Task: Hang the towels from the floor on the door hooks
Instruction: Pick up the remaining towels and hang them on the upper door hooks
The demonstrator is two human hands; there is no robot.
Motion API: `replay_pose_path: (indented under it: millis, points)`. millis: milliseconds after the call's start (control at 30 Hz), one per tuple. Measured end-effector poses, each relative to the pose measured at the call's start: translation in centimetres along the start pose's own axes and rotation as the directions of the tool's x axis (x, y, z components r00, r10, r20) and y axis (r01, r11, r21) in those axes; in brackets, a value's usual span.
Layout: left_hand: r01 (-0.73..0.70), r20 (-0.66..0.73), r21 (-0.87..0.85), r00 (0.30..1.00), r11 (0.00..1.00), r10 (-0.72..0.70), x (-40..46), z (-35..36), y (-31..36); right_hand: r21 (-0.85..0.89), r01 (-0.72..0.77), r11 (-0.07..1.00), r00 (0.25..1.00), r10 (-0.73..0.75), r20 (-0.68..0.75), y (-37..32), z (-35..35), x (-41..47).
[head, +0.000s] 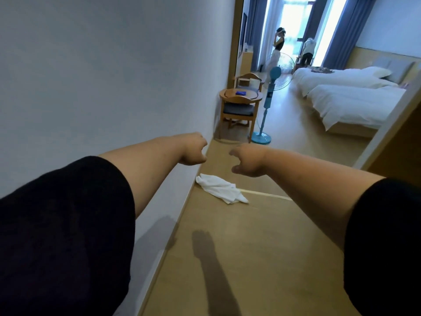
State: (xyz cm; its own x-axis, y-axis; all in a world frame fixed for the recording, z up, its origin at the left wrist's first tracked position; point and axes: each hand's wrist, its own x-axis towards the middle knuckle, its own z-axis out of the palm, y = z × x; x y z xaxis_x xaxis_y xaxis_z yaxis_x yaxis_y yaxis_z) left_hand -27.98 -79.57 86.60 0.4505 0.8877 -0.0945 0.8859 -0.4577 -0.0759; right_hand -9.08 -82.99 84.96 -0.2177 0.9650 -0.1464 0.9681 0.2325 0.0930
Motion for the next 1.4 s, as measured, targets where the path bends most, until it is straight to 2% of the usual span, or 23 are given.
replay_pose_path:
  millis: [200, 533, 767, 1000, 1167, 1400]
  points:
    - [0.026, 0.032, -0.052, 0.999, 0.998, -0.025, 8.8, 0.4, 1.3, -0.008, 0.076, 0.997, 0.995, -0.075, 0.066, 5.7, 0.7, 7.6]
    - [0.003, 0.128, -0.059, 0.992, 0.998, 0.004, 20.9, 3.8, -0.3, 0.077, 0.071, 0.994, 0.982, -0.083, 0.167, 12.0, 4.6, 18.7]
    - [-0.078, 0.148, -0.058, 0.985, 0.995, 0.086, 32.5, 6.9, -3.6, 0.067, 0.036, 0.997, 0.977, -0.050, 0.206, 15.9, 7.1, 29.3]
    - [-0.149, 0.147, -0.059, 0.977, 0.987, 0.156, 45.6, 7.2, -9.8, 0.079, -0.041, 0.996, 0.978, 0.024, 0.207, 19.1, 7.1, 42.3]
    - [-0.179, 0.208, -0.086, 0.959, 0.980, 0.193, 52.8, 9.0, -12.9, 0.116, -0.093, 0.989, 0.967, 0.061, 0.249, 21.0, 7.8, 48.9]
    - [-0.175, 0.221, -0.148, 0.954, 0.973, 0.205, 62.1, 12.1, -14.9, 0.161, -0.070, 0.984, 0.957, 0.021, 0.291, 25.0, 9.8, 57.6]
